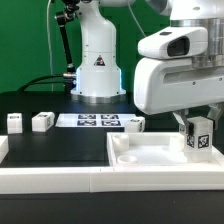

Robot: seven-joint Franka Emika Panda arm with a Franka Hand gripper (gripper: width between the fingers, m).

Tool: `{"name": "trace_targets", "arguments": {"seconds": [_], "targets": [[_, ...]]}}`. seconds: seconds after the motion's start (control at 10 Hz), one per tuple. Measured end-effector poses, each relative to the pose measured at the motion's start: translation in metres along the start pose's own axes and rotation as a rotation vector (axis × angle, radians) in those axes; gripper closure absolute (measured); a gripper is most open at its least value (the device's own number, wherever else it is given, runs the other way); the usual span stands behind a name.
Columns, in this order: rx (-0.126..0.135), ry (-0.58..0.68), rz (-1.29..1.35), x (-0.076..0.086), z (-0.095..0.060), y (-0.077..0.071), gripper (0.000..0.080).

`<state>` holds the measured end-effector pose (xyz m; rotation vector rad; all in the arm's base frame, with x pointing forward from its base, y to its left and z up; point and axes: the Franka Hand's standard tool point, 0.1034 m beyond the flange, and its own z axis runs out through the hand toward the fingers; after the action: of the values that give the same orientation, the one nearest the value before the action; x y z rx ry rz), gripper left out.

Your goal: Assemble square table

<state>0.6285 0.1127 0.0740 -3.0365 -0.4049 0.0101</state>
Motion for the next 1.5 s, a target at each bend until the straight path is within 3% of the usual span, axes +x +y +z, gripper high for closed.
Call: {"name": "trace_targets", "arguments": {"seconds": [0.4, 1.1, 1.5], "targets": [[0.006, 0.003, 0.299, 0.0, 0.0004, -0.0002, 0.0511], [0.064, 0.047, 1.029, -0.0005, 0.001, -0.0011, 0.0509], [0.078, 0.035, 1.344, -0.0007, 0.0014, -0.0028, 0.0509]]}}
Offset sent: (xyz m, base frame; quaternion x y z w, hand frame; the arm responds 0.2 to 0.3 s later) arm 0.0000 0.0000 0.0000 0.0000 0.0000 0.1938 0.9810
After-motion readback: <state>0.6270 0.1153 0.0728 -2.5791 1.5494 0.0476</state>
